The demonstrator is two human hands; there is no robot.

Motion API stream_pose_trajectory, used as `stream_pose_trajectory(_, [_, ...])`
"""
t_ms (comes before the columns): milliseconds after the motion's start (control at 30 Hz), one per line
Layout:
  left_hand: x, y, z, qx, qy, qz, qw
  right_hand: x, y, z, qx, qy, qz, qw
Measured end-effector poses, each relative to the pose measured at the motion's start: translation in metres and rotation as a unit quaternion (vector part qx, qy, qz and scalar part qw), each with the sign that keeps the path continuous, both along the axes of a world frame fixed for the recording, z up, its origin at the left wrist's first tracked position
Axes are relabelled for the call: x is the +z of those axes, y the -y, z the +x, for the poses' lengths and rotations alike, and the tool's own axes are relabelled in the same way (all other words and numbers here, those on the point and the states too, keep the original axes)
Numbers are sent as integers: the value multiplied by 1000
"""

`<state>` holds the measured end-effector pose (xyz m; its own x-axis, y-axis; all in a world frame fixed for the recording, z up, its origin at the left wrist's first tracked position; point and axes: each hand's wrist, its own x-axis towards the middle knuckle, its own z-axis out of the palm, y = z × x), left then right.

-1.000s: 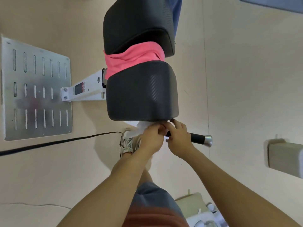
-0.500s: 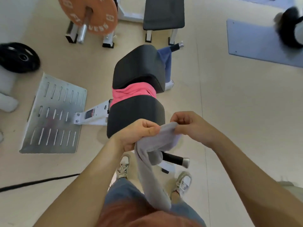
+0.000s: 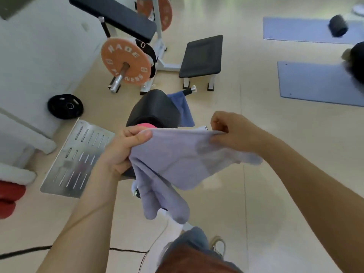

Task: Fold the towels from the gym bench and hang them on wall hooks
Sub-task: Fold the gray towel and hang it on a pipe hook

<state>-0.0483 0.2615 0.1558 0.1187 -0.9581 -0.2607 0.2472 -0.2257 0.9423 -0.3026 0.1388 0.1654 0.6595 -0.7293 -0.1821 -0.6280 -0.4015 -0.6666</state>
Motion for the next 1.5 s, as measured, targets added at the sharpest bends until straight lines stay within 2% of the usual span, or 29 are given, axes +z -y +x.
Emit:
stream_pose_trajectory(67, [0,9,1,80,38,9,996,2,11,2,30,-33,27,999])
stream_pose_trajectory(133, [-7,18,6,200,110,63,972,0,22,9,34,-64,10,997])
stream_pose_trajectory(200, [-13,24,19,327,208,106,916,-1,37,21,26,-73,-10,997])
stream_pose_trajectory(334, [-17,24,56,436,339,109,827,8,63,56,1,-66,7,998])
stream_pose_trajectory(400, [-6,23,83,495,394,87,769,24,77,86,-55,9,22,998])
stream_pose_trajectory(434, [4,23,100,531,409,53,740,33,85,102,-85,83,8,993])
stream_pose_trajectory(534, [21,23,154,682,410,-82,600,60,121,163,-95,276,-146,945])
stream_pose_trajectory(567, [17,19,157,706,415,-99,566,61,132,178,-76,305,-189,930])
stream_pose_trajectory(601, [8,17,155,711,427,-94,551,57,147,193,-42,297,-213,930])
stream_pose_trajectory(634, [-8,15,147,707,443,-48,550,42,165,214,15,239,-216,947])
stream_pose_trajectory(667, [-28,16,132,685,454,8,570,22,182,229,68,153,-236,957])
stream_pose_trajectory(768, [-102,21,77,538,396,200,716,-52,225,234,140,-81,-241,957])
stream_pose_trajectory(834, [-146,35,44,440,312,319,780,-96,244,230,188,-236,-160,940])
stream_pose_trajectory(901, [-169,44,18,415,235,365,799,-123,252,217,190,-318,-43,928])
stream_pose_trajectory(1001, [-181,60,-2,451,163,386,788,-133,267,223,159,-294,58,941])
stream_pose_trajectory(1135, [-190,65,1,594,25,406,694,-140,279,257,35,-168,234,957])
stream_pose_trajectory(1168, [-191,70,4,616,26,417,668,-140,283,264,10,-137,283,949])
stream_pose_trajectory(1235, [-192,78,8,611,70,460,640,-135,286,279,-13,-72,367,927])
stream_pose_trajectory(1368, [-186,99,17,574,130,534,607,-104,295,328,51,39,373,926])
stream_pose_trajectory(1502, [-178,99,33,621,86,531,570,-54,285,381,130,191,239,943])
